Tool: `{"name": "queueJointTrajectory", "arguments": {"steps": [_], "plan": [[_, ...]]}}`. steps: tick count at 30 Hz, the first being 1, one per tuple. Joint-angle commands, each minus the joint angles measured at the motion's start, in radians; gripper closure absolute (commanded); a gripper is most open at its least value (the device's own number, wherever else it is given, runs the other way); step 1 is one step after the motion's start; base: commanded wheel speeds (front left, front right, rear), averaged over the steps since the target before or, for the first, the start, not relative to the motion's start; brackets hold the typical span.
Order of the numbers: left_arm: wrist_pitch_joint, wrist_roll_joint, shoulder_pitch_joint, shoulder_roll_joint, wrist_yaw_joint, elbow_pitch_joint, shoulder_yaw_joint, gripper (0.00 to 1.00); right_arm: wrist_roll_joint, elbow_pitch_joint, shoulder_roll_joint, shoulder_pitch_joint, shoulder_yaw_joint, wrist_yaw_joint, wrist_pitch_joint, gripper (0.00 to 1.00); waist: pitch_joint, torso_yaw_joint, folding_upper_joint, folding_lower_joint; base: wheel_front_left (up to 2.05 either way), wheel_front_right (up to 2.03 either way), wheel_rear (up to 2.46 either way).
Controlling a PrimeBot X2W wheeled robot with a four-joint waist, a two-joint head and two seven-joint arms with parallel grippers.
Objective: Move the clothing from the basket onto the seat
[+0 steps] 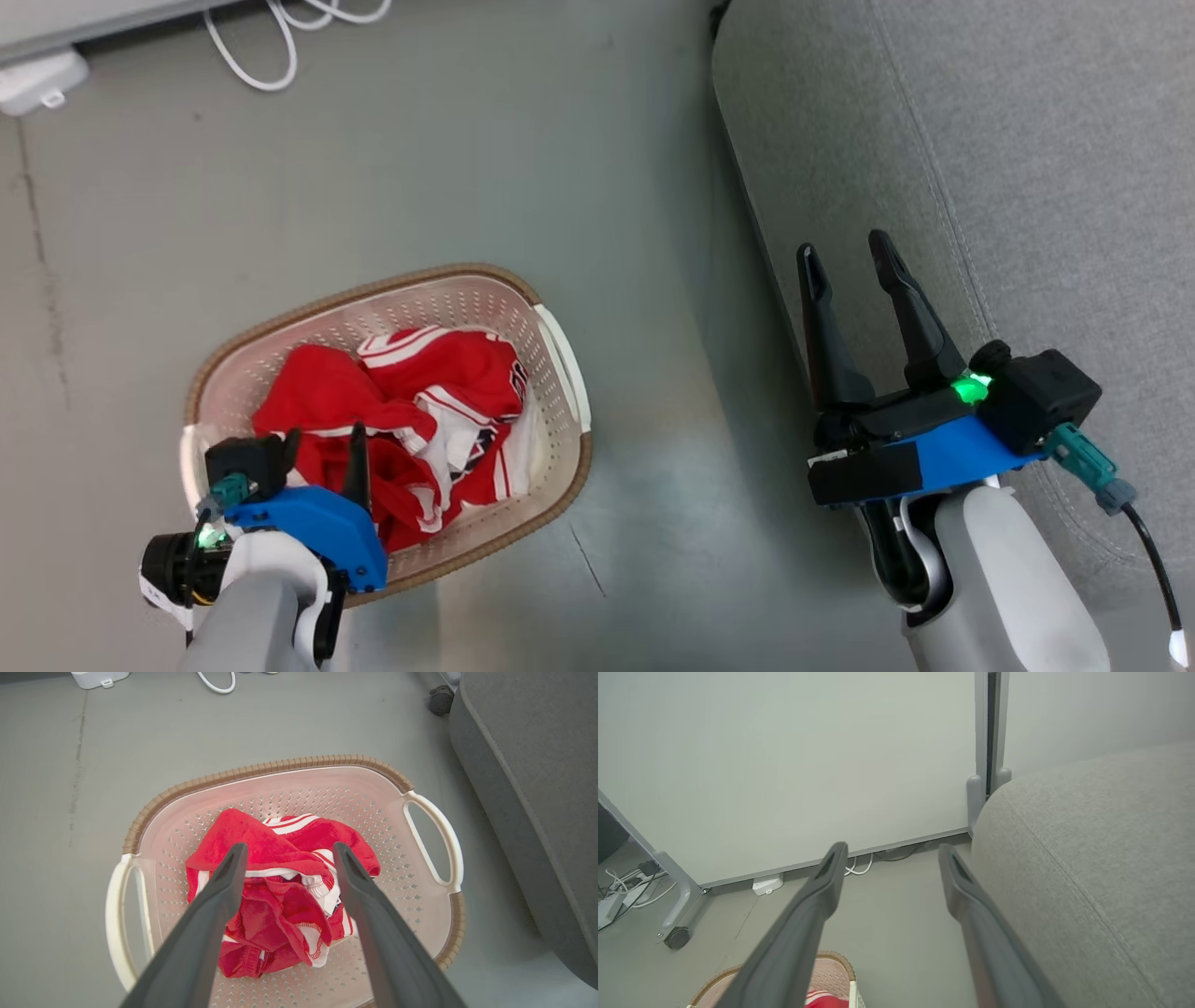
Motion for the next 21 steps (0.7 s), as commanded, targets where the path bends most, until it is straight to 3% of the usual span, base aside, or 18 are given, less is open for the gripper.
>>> {"name": "queueJointTrajectory", "arguments": {"steps": [1,8,21], "plan": [[0.003,0.007,-0.031,0.018,0.018,0.028,0.006,0.0,0.018,0.007,-0.001,-0.019,0.003,0.0,-0.012,0.0,0.099,-0.056,0.0,-0.0003,0.0,0.0,0.0],[0.046,0.003,-0.1,0.046,0.082,0.159,0.024,0.0,0.073,0.029,-0.001,-0.063,0.069,0.0,-0.027,0.0,0.184,-0.098,0.0,-0.0003,0.0,0.0,0.0],[0.047,-0.039,-0.165,0.096,0.101,0.247,0.058,0.0,0.137,-0.016,-0.001,-0.075,0.116,0.0,-0.026,0.0,0.261,-0.173,0.0,-0.0003,0.0,0.0,0.0]]}}
